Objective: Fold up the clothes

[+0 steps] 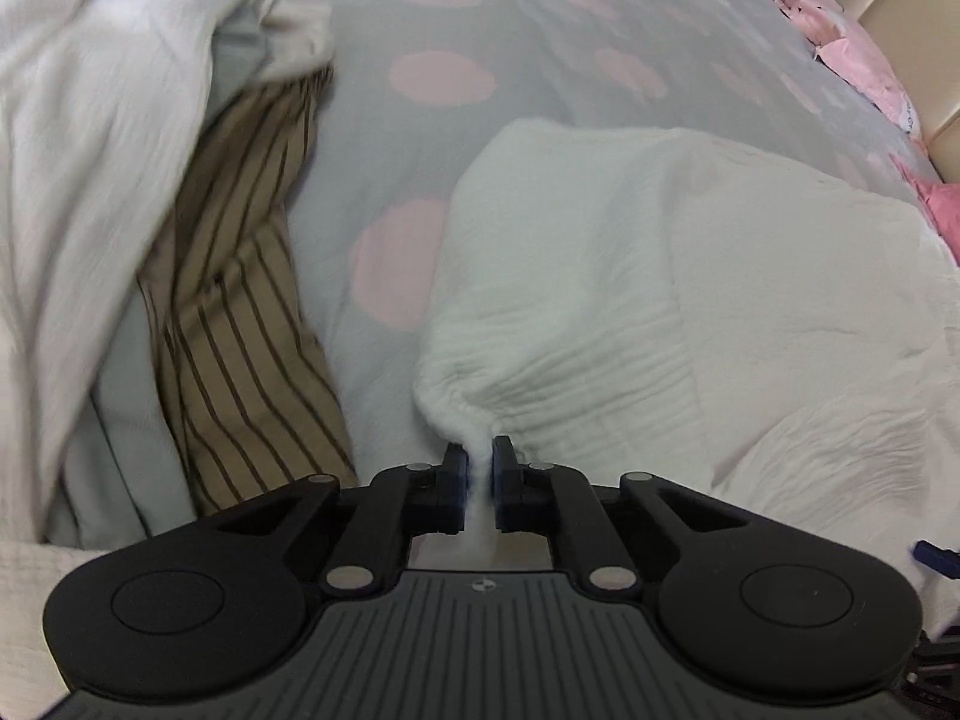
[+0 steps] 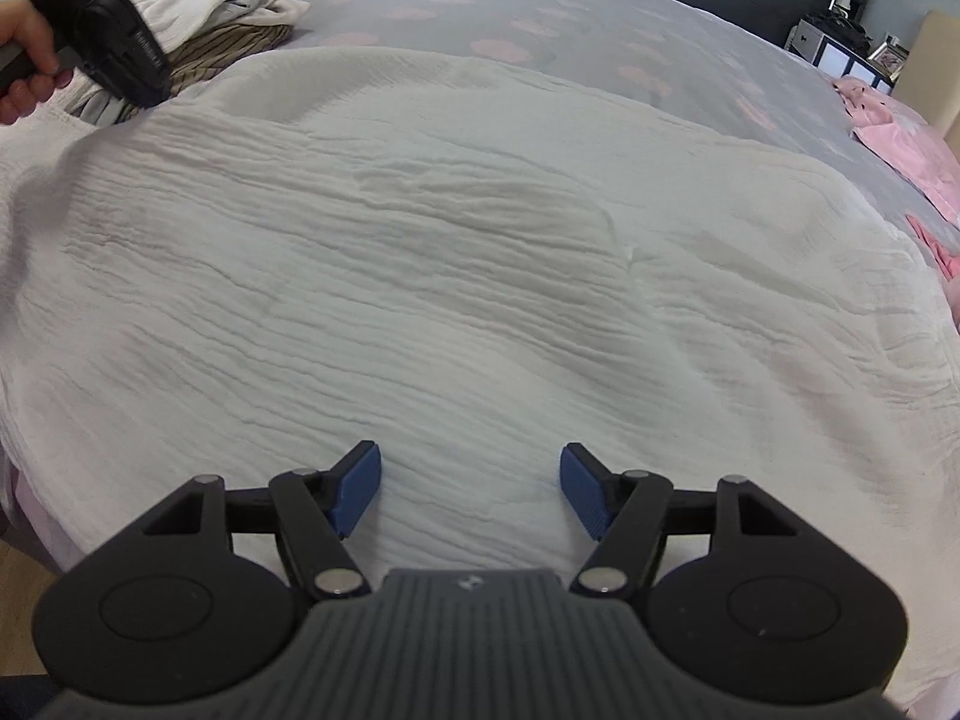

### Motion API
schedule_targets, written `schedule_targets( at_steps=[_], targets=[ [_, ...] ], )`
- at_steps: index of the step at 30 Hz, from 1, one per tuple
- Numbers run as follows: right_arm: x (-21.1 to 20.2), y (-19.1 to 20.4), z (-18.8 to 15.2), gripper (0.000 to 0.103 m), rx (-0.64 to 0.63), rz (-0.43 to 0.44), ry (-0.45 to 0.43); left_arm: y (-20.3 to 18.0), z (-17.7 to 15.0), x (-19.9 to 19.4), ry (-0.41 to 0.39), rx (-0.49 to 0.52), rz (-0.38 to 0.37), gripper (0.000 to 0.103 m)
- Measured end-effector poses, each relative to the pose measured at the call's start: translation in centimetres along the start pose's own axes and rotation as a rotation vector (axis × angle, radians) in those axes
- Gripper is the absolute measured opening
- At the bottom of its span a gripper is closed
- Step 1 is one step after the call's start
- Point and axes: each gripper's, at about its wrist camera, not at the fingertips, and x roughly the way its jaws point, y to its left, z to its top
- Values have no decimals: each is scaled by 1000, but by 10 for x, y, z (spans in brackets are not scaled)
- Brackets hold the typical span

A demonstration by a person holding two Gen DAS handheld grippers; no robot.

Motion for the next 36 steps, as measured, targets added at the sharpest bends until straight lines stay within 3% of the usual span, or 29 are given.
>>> schedule_targets(
  at_steps=[4,10,13,14,17,22,26,30,32,36],
  targets=[
    [-4,1,-2,69,0,4,-2,-15,8,-24,-111,50,48,5],
    [-5,2,-3,69,4,2,0,-45,25,-70,-346,196,222,4],
    [-3,3,-1,69,3,3,4,-73,27,-81,-419,306,240,4],
    [-3,2,-1,69,2,4,5,-84,24,-84,-423,347,216,4],
    [-4,1,0,69,-1,2,4,-123,10,-85,-406,488,150,4],
    [-4,0,0,69,8,-6,9,-166,-23,-61,-283,667,16,7],
    [-4,-2,1,70,10,-7,10,-183,-46,-38,-172,772,-58,24],
    [-5,-3,1,70,15,-9,9,-179,-65,-33,-116,797,-87,35],
    [-5,-5,2,70,23,-12,7,-171,-67,-39,-123,770,-100,43],
    [-7,-9,3,71,37,-13,1,-147,-61,-58,-131,684,-160,46]
  ],
)
